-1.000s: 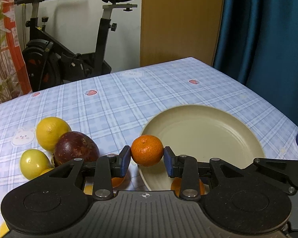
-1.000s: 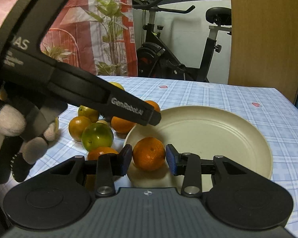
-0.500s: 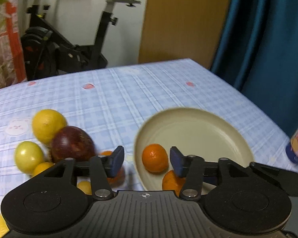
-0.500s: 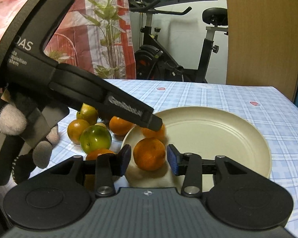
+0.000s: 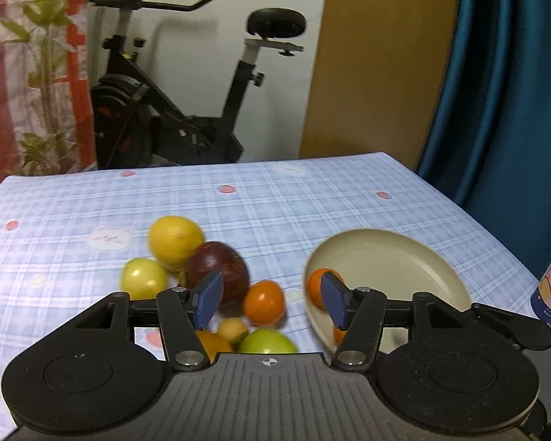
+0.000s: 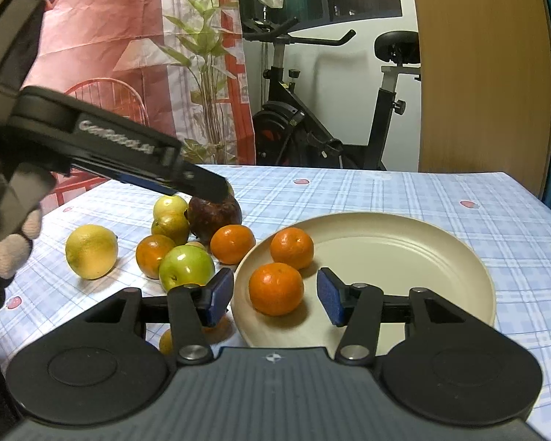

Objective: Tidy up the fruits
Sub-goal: 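Lower the orange onto the plate and open the right gripper, then move the left gripper to the large grapefruit beside the pile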

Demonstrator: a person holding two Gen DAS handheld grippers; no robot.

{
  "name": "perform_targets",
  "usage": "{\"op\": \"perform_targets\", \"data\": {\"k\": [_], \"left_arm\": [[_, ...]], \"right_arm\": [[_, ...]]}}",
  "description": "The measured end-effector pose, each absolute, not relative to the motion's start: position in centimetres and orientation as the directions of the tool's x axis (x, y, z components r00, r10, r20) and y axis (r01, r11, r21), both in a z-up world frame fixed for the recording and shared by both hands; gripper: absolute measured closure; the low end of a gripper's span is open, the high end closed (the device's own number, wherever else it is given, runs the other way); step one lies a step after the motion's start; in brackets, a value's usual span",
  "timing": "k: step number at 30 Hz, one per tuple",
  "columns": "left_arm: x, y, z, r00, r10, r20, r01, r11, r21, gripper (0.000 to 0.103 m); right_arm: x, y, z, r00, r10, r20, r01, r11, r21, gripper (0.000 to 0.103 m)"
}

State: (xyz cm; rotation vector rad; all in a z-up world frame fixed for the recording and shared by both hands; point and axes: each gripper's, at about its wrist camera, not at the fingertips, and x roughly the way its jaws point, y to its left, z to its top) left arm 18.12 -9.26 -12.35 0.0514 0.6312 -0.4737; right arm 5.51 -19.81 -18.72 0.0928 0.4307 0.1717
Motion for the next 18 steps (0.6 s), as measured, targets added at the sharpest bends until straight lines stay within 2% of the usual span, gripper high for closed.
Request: {"op": "perform_targets", "data": {"k": [18], "left_arm": [[13.8,-2.6,-11.4,0.799,-0.297,-0.523,0.305,0.949,-0.073,0.042]], "right_arm": [[4.2,-18.3,-17.8,0.895,0.182,-0.408,-0.169,0.983,0.067,0.049]]}}
